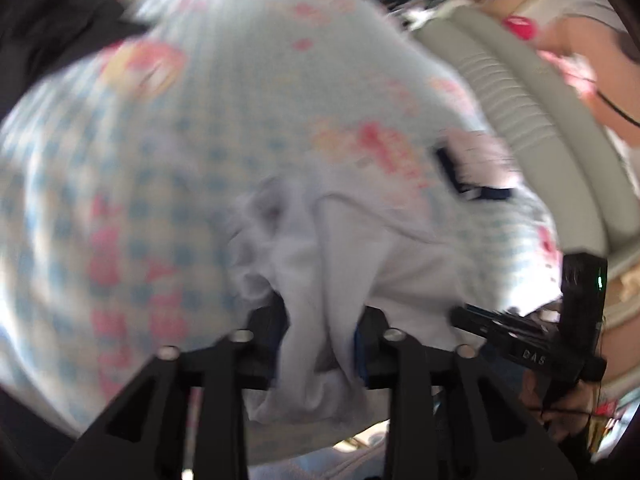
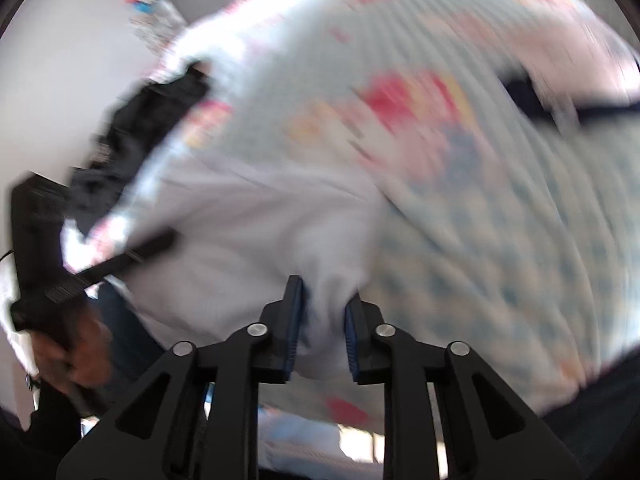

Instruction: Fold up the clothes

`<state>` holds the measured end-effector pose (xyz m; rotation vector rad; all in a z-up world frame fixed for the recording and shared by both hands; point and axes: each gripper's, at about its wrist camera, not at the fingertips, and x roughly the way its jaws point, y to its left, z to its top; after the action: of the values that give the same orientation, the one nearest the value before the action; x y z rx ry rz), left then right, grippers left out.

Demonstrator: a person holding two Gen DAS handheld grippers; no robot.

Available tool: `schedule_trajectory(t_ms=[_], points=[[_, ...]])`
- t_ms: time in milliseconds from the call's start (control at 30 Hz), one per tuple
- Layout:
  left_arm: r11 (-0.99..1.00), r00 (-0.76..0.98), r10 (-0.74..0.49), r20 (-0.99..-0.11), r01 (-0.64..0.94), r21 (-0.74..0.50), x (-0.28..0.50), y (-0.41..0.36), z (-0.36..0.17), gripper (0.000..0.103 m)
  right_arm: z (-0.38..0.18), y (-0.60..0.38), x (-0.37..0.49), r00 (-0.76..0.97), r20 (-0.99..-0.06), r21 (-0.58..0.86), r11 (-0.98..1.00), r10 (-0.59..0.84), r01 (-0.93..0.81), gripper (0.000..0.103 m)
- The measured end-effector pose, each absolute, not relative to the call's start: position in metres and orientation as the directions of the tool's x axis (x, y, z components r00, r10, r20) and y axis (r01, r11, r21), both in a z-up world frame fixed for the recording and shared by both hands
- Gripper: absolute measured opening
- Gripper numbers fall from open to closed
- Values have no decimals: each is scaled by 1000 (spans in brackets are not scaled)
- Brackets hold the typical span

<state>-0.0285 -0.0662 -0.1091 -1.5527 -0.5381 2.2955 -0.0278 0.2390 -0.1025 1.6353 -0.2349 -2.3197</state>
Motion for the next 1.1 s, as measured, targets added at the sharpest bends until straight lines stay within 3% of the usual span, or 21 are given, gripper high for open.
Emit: schedule_trajectory(t_ms=[67, 133, 200, 367, 500, 567, 633, 767, 900, 1100], points=[[-885, -364, 441, -820, -27, -464, -22, -77, -111, 60, -111, 251, -23, -290, -912, 269, -957, -289, 108, 21], [-869, -433, 461, -775, -44, -493, -16, -84, -99, 60, -108, 263, -20, -300, -910, 271, -958, -288, 96, 23], [-848, -509, 484, -712, -70, -526, -10, -89, -84, 60, -101, 271, -21, -324, -900, 276, -957, -292, 95, 36], [-853, -624, 451, -639, -88, -515, -13, -84, -61, 62, -74, 269, -46, -413, -865, 258, -958, -286, 123, 38], [-859, -522, 486, -701, -139, -492, -30, -57, -84, 63, -68, 235, -59, -411, -850, 269, -943, -329, 197, 46], [-928, -461, 368, -807, -124, -352, -38, -42, -104, 64, -82, 215, -62, -378, -865, 259, -939, -330, 226, 46], [-944, -434, 328, -839, -106, -314, -42, -45, -113, 72, -99, 205, -62, -345, -887, 237, -943, -308, 233, 46], [-928, -493, 341, -801, -37, -372, -34, -75, -102, 72, -111, 211, -55, -332, -890, 257, -946, -311, 197, 47], [-899, -528, 411, -744, -98, -427, -19, -79, -96, 70, -97, 227, -43, -409, -882, 172, -968, -234, 184, 57], [-850, -524, 514, -679, -201, -488, 3, -66, -94, 70, -93, 235, -25, -380, -851, 314, -931, -364, 188, 57]])
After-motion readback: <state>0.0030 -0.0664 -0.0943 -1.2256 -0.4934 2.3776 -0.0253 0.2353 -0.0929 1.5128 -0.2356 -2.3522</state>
